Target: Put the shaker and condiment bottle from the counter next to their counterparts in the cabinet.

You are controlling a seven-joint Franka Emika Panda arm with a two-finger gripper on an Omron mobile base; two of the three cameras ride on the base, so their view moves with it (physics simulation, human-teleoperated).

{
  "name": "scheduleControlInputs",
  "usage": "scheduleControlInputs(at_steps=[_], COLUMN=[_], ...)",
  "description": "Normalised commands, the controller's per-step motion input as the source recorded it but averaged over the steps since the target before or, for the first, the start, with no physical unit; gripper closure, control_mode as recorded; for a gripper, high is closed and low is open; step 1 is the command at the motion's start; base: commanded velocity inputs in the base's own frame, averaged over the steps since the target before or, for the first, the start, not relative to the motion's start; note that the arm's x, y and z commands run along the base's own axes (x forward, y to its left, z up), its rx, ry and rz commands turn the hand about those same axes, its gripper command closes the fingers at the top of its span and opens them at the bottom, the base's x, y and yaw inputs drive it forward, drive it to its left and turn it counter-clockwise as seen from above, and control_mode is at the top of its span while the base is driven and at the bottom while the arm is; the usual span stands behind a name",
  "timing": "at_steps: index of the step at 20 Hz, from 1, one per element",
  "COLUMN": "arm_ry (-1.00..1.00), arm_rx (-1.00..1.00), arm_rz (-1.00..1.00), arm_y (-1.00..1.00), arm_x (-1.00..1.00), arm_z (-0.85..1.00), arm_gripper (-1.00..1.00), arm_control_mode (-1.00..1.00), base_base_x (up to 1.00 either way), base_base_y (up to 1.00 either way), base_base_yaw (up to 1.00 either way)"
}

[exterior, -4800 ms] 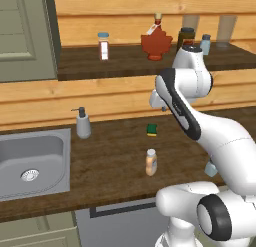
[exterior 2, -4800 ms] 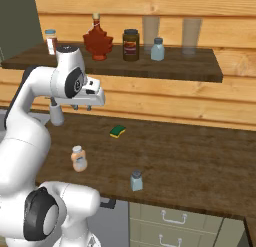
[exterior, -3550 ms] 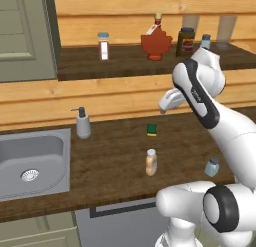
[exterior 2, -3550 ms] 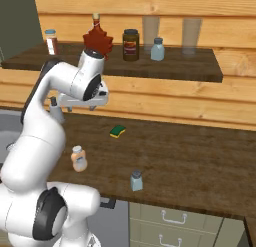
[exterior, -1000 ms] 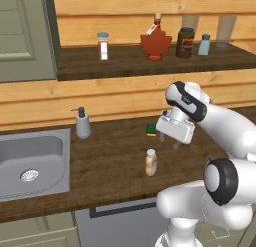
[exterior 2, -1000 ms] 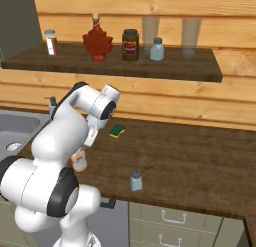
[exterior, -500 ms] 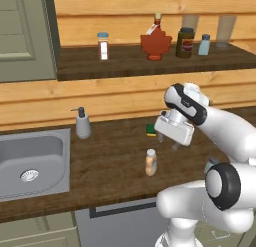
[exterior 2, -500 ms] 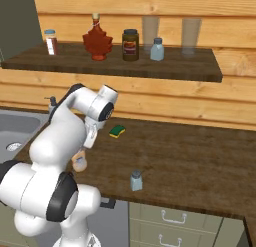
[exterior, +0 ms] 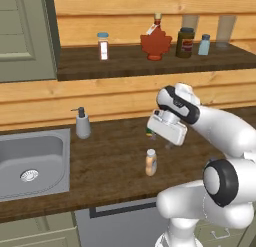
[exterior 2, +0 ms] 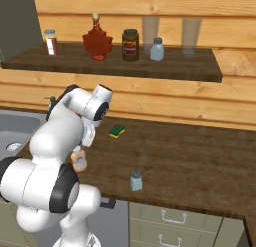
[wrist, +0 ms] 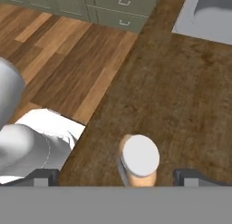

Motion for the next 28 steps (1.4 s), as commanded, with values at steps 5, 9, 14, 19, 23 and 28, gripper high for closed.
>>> scheduleControlInputs(at_steps=[5,9,14,19,23,28], arm_ry=[0.03,0.04,0.0,0.0,0.0,0.0], arm_rx=[0.0,0.0,0.0,0.0,0.0,0.0], arm_rz=[0.0,0.0,0.0,0.0,0.0,0.0], arm_y=[0.4,0.03,-0.33,-0.12,0.04,0.16], arm_x=[-0.1,-0.06,0.15,0.3,0.21,0.08], arm_z=[-0.43,-0.25,-0.04,-0.14,-0.24,-0.19], arm_gripper=[-1.0,-1.0,-1.0,-1.0,-1.0,-1.0], arm_control_mode=[-1.0,-1.0,-1.0,-1.0,-1.0,-1.0], base_base_x=[0.0,0.0,0.0,0.0,0.0,0.0], base_base_y=[0.0,0.0,0.0,0.0,0.0,0.0], base_base_yaw=[0.0,0.0,0.0,0.0,0.0,0.0])
